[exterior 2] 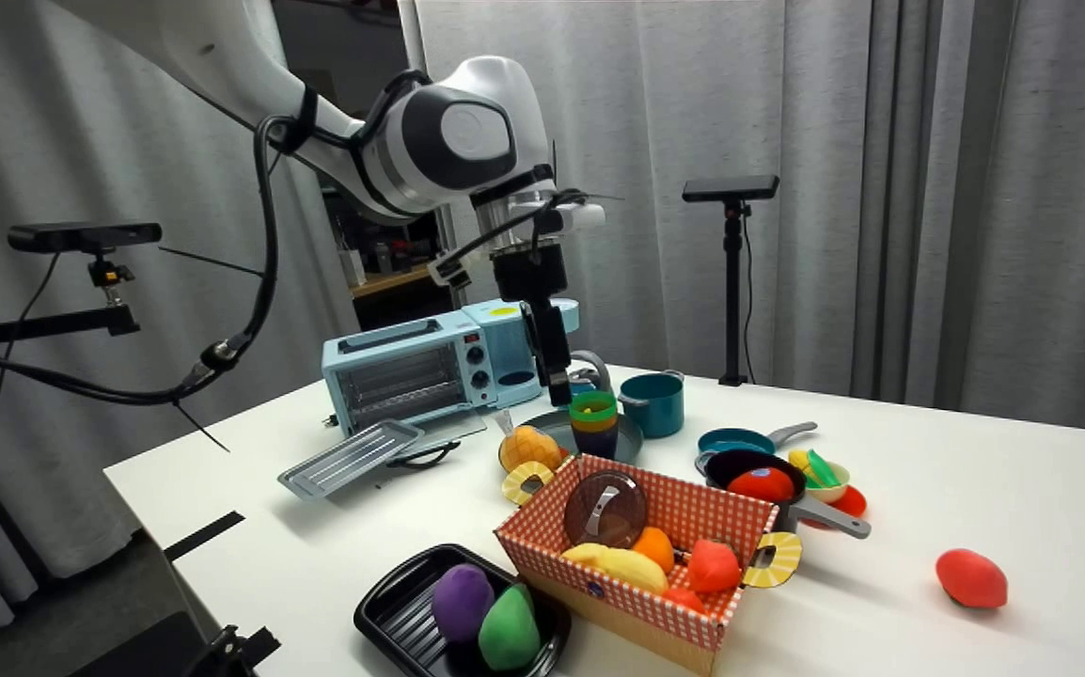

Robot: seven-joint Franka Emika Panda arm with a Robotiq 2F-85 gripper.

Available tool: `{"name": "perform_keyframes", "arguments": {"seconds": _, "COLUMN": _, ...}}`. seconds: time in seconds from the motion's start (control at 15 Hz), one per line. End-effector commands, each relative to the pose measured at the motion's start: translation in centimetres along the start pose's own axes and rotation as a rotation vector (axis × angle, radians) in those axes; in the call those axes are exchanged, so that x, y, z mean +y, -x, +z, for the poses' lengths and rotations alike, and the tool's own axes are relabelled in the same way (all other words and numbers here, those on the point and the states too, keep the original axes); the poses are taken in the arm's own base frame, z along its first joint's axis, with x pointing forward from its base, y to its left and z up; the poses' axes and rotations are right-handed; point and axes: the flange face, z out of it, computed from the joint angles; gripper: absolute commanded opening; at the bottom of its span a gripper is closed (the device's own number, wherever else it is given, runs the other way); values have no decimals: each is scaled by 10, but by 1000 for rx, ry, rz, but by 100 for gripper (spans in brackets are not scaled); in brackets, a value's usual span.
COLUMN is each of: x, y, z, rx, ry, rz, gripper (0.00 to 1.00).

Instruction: Pick up the lid and put it on the pot

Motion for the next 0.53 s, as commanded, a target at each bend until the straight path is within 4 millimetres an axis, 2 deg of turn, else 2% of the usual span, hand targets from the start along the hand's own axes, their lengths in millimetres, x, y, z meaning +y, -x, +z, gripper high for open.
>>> {"name": "perform_keyframes", "arguments": {"seconds": 0.0, "x": -2, "y": -36, "z": 41, "rx": 41, "ry": 17, "rz": 34, "gripper": 100}}
{"name": "perform_keyframes", "arguments": {"seconds": 0.2, "x": -10, "y": -51, "z": 79, "rx": 50, "ry": 40, "rz": 64, "gripper": 100}}
{"name": "perform_keyframes", "arguments": {"seconds": 0.47, "x": -35, "y": -53, "z": 107, "rx": -9, "ry": 49, "rz": -8, "gripper": 100}}
